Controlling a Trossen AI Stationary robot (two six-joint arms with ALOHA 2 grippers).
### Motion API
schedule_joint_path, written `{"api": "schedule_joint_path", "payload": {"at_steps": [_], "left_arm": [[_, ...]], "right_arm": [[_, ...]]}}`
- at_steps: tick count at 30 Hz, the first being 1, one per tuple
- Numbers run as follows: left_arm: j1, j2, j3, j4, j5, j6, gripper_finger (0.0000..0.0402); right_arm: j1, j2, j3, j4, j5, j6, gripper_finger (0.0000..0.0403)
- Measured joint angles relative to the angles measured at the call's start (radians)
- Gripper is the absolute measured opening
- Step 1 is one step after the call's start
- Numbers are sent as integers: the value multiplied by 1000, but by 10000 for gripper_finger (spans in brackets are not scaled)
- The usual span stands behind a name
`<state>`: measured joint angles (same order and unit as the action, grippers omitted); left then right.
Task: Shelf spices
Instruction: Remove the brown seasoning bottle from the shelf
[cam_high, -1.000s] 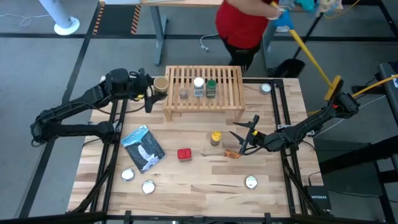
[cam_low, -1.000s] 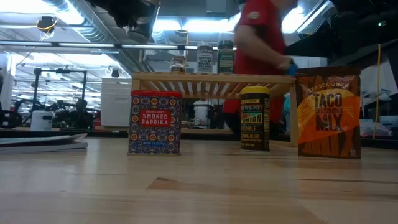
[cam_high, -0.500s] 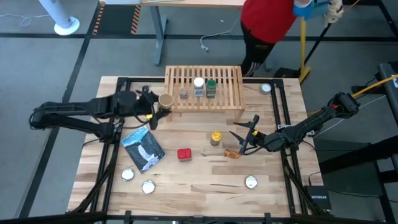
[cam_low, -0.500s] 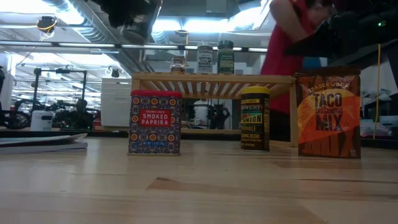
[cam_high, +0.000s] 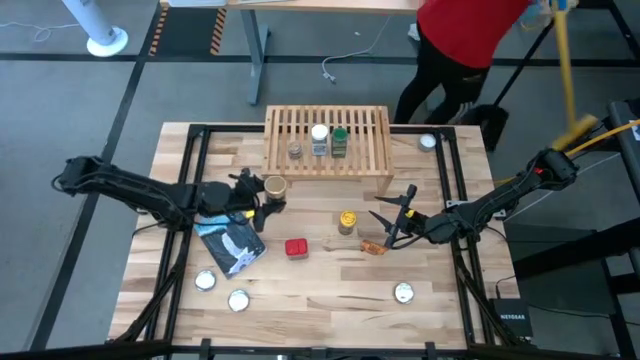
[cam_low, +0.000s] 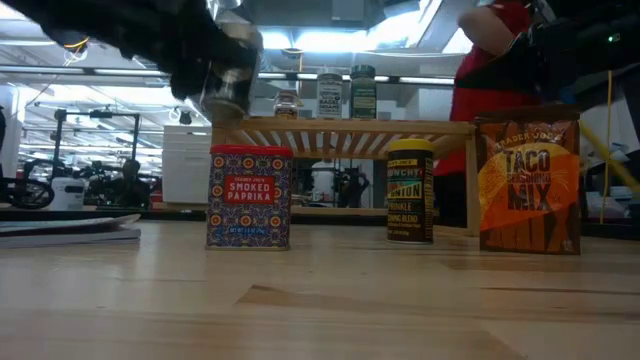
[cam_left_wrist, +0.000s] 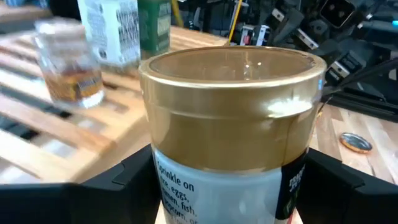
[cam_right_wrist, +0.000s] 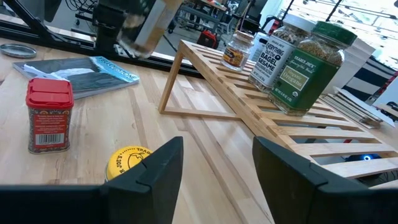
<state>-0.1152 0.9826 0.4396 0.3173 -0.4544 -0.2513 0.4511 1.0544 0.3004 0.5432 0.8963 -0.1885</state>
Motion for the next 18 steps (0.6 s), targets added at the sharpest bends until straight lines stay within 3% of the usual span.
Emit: {"api": "schedule_joint_path", "payload": {"at_steps": [9, 18], "left_arm": [[-12, 199, -14, 165, -14, -15, 269], [-12, 440, -14, 436, -13, -21, 269]], "right_arm": [[0, 0, 0, 0, 0, 0, 198], [0, 0, 0, -1, 0, 0, 198]]}}
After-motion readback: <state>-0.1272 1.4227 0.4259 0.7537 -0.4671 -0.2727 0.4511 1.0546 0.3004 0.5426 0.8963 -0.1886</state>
